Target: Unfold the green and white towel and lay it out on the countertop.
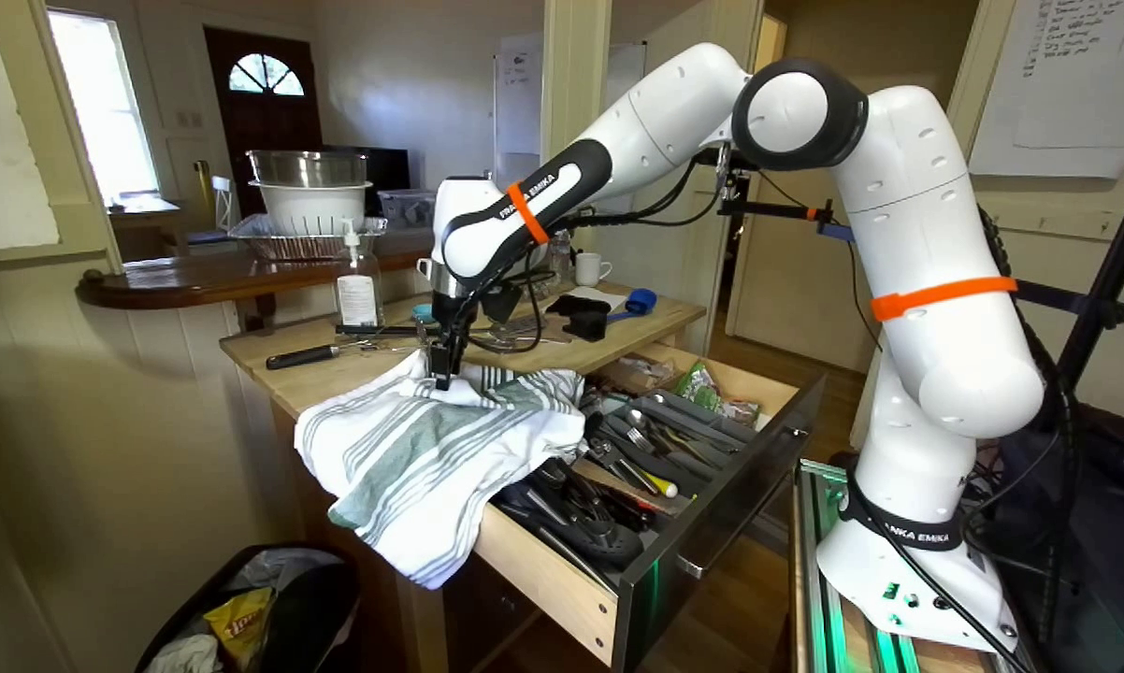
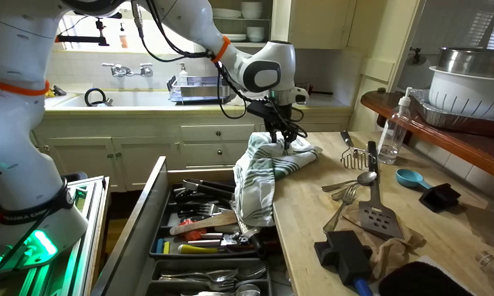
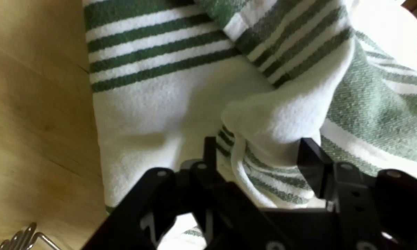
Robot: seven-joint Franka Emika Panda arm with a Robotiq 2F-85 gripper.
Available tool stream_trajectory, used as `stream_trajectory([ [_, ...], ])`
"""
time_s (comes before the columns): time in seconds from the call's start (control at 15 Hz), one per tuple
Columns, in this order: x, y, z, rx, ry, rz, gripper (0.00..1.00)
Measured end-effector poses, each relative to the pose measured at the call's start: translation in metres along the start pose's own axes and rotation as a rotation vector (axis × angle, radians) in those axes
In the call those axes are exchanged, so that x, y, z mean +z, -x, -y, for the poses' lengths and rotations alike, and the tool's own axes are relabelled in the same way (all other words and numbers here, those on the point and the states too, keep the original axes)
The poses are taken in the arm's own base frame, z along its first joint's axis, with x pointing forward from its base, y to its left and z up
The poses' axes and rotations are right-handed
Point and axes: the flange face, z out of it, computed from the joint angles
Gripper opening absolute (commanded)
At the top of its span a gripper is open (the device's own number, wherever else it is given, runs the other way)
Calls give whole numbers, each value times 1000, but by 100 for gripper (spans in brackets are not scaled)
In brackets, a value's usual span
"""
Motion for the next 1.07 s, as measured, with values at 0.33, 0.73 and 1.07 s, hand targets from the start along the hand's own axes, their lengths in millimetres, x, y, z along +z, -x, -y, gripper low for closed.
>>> stream_trajectory([
  [0.33, 15, 3, 1, -2, -7, 24, 13],
  [0.73, -3, -8, -2, 6, 4, -14, 2],
  [1.07, -70, -33, -57, 9, 180, -148, 7],
])
